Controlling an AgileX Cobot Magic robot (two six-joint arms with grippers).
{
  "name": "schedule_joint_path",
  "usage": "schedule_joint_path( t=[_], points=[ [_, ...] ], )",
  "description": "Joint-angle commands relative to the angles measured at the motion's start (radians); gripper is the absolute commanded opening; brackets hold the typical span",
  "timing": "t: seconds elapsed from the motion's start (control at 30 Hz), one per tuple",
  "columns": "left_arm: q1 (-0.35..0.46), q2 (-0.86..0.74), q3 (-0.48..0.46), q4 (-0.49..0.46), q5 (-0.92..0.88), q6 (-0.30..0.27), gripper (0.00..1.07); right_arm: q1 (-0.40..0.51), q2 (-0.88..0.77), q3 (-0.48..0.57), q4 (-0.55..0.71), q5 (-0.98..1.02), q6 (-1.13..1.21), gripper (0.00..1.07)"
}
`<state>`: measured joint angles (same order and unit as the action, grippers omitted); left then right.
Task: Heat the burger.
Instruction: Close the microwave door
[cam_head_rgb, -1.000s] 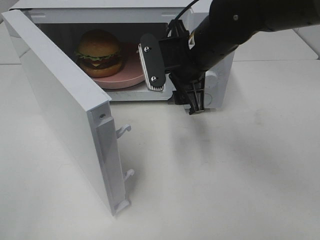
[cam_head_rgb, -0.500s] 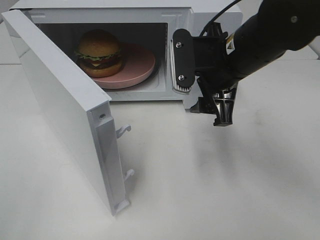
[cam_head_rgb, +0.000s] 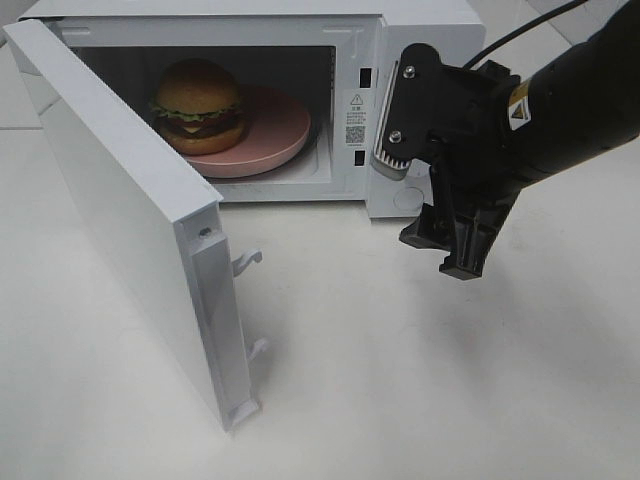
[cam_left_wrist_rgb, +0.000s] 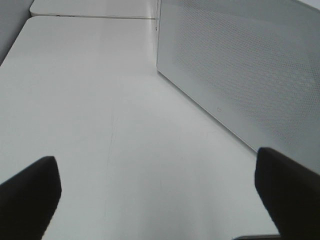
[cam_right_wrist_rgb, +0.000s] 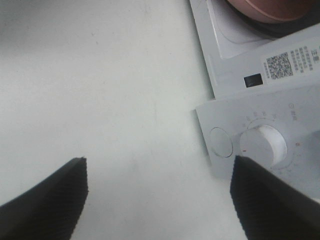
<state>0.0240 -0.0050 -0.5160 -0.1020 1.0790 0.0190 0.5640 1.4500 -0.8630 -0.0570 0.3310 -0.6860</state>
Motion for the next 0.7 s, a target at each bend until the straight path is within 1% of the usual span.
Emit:
schedule_joint_path(
  t=[0.03, 0.17, 0.23, 0.3, 0.43, 0.57, 0.6, 0.67, 0.7],
  points=[
    [0.002, -0.016, 0.0, -0.005, -0.008, -0.001, 0.98, -0.006, -0.059, 0.034, -0.009, 0.014, 0.078, 0.76],
    [0.002, -0.016, 0.0, -0.005, -0.008, -0.001, 0.98, -0.006, -0.094, 0.051, -0.008, 0.038, 0.117, 0.76],
    [0.002, -0.016, 0.0, -0.005, -0.008, -0.001, 0.98, -0.006, -0.138, 0.064, -0.008, 0.075, 0.195, 0.76],
    [0.002, -0.016, 0.0, -0.005, -0.008, -0.001, 0.98, -0.006, -0.154, 0.068, -0.008, 0.089, 0.226, 0.76],
    [0.002, -0.016, 0.0, -0.005, -0.008, -0.001, 0.98, -0.006, -0.233, 0.082, -0.008, 0.17, 0.372, 0.76],
    [0.002, -0.016, 0.0, -0.005, -0.008, -0.001, 0.98, -0.006, -0.286, 0.092, -0.009, 0.219, 0.442, 0.76],
    [0.002, -0.016, 0.0, -0.005, -0.008, -0.001, 0.98, -0.006, -0.323, 0.096, -0.009, 0.257, 0.474, 0.76],
    [0.002, -0.016, 0.0, -0.005, -0.008, -0.001, 0.98, -0.006, -0.339, 0.098, -0.009, 0.278, 0.486, 0.76],
    [0.002, -0.016, 0.0, -0.005, -0.008, -0.001, 0.98, -0.006, -0.379, 0.102, -0.01, 0.326, 0.511, 0.76]
  ],
)
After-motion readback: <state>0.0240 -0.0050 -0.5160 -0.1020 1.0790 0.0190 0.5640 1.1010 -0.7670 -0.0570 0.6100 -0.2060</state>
